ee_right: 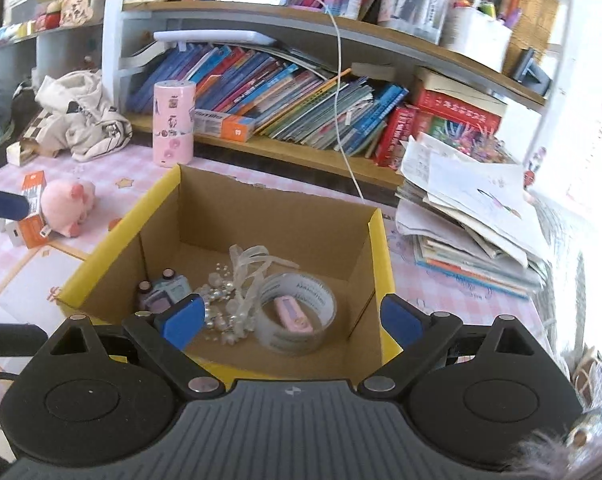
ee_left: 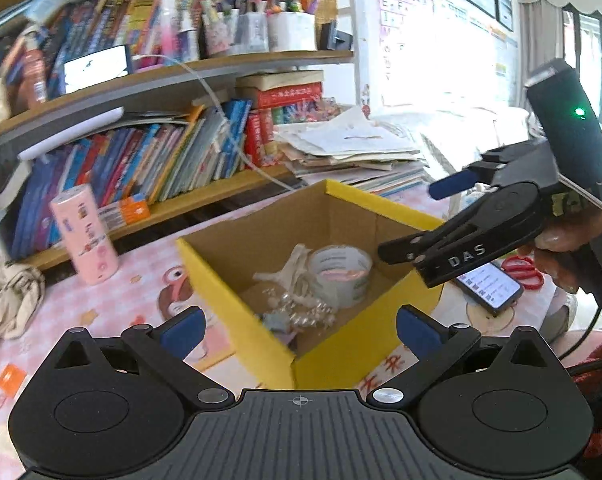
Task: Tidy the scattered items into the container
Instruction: 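Withdraw both tools from the yellow box back toward the table items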
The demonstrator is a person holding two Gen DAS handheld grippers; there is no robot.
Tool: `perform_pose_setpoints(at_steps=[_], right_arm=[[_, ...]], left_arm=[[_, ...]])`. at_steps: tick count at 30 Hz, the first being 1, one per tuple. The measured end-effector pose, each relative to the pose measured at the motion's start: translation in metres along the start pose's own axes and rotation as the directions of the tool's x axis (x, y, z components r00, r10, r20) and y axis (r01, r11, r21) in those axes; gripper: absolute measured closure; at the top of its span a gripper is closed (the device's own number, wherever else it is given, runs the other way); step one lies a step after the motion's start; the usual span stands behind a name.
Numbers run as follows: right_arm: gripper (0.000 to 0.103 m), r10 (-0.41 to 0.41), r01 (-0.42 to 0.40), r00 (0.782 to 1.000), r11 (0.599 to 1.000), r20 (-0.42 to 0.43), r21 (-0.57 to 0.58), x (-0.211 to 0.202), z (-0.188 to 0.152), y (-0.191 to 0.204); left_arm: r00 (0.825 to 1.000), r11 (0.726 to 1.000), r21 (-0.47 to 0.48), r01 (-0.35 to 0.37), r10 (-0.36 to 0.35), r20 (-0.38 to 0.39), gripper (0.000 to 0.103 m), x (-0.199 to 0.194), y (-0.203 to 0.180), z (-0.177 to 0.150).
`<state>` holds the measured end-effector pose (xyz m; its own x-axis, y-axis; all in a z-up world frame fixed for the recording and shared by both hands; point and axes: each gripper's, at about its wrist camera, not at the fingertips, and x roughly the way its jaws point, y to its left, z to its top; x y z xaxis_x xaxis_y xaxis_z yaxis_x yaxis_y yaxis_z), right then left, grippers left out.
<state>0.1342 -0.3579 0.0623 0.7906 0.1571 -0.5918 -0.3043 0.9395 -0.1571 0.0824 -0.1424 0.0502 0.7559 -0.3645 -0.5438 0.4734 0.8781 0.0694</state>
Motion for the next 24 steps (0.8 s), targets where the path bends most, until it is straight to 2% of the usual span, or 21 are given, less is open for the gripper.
perform_pose_setpoints(at_steps=[13,24], right_arm=[[0.004,-0.051,0.052,0.999,0.997,-0.007,0.065,-0.044,-0.027,0.068],[0.003,-0.008,0.009,0.999,1.0,-0.038,0.018,-0.057,-0.041,0.129]], left_arm=[[0.997,0.988,-0.136,-0.072,0.068,-0.034,0.0,-0.048,0.035,-0.044],[0.987,0.975,-0.164,-0.148,0.136,-0.081,0.0,-0.072,0.053,-0.072]])
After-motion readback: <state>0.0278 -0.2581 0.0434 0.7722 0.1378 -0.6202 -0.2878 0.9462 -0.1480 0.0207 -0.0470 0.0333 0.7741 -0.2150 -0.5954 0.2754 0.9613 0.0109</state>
